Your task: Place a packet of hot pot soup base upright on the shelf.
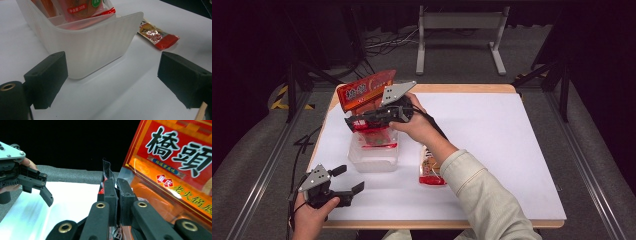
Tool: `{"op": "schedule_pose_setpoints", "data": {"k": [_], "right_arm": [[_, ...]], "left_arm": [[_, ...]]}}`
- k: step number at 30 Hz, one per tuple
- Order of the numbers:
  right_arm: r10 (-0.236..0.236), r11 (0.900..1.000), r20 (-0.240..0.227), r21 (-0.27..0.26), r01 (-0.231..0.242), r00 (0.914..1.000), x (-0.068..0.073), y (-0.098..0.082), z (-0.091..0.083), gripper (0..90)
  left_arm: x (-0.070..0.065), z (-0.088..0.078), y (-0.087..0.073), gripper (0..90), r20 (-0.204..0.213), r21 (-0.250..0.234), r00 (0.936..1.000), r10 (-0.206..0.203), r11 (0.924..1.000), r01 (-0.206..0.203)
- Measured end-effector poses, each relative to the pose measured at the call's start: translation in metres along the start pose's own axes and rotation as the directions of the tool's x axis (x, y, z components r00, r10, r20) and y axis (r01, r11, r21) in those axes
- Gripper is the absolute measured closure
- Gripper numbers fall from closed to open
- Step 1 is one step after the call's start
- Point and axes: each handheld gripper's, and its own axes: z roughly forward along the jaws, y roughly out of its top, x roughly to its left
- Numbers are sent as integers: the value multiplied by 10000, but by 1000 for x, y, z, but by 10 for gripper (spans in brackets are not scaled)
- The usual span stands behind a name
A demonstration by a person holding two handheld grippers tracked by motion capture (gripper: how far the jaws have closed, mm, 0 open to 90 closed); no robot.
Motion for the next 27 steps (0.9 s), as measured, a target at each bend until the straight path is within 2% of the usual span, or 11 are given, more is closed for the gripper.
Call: {"op": "schedule_pose_setpoints", "data": {"k": [8, 25, 26, 27], "right_arm": [[189, 9995, -27, 255, -188, 9998, 2, -9, 4, 876], [556, 9984, 37, 87, -556, 9984, 4, -20, 0, 870], [591, 9982, 38, 138, -591, 9982, 4, -21, 0, 870], [548, 9975, 136, 445, -554, 9984, 5, -23, 2, 870]], "left_arm": [[0, 0, 0, 102, -13, -16, 10000, -1, 10000, 1], [0, 0, -1, 102, -30, 48, 10000, -10, 10000, 10], [0, 0, -1, 102, -32, 45, 10000, -10, 10000, 10], [0, 0, -1, 102, -30, 25, 10000, -16, 10000, 16]]}}
